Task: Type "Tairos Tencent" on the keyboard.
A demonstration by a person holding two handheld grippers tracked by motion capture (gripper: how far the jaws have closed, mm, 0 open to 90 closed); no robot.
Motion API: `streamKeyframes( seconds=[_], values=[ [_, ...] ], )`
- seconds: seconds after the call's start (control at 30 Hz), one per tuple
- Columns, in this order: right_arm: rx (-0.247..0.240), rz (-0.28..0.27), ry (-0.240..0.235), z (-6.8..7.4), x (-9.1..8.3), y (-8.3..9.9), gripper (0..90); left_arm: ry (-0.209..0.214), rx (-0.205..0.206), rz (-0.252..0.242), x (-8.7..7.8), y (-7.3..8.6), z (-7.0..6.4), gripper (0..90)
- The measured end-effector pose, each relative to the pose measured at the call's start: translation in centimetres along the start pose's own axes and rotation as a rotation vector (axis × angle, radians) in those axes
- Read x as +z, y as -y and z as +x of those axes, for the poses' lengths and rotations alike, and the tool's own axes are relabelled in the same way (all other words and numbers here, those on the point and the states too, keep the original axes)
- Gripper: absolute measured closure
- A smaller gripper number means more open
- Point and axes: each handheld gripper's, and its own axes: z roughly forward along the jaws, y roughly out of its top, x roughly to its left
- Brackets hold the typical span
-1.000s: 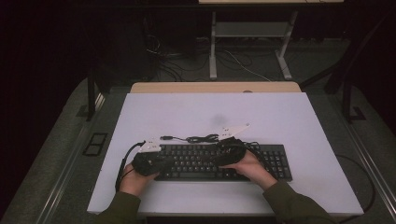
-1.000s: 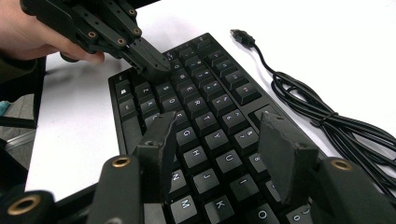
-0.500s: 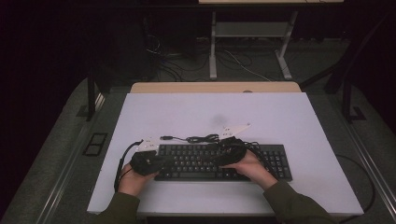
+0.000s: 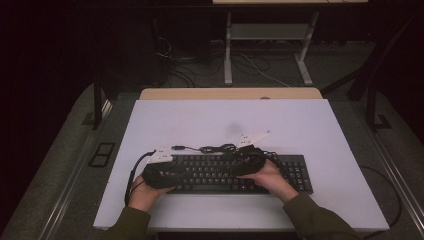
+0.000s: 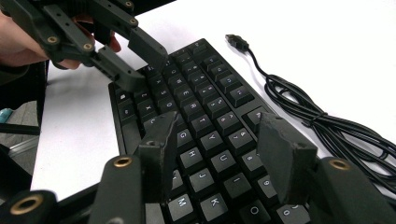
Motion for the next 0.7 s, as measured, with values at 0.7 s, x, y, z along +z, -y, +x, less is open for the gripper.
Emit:
streamKeyframes(
  seconds=[0.7],
  values=[
    [-0.012,0.012,0.008,-0.32,-0.4,0.07,65.3,0.003,0.029,-0.013,1.01,-0.23,-0.99,23.7]
  ],
)
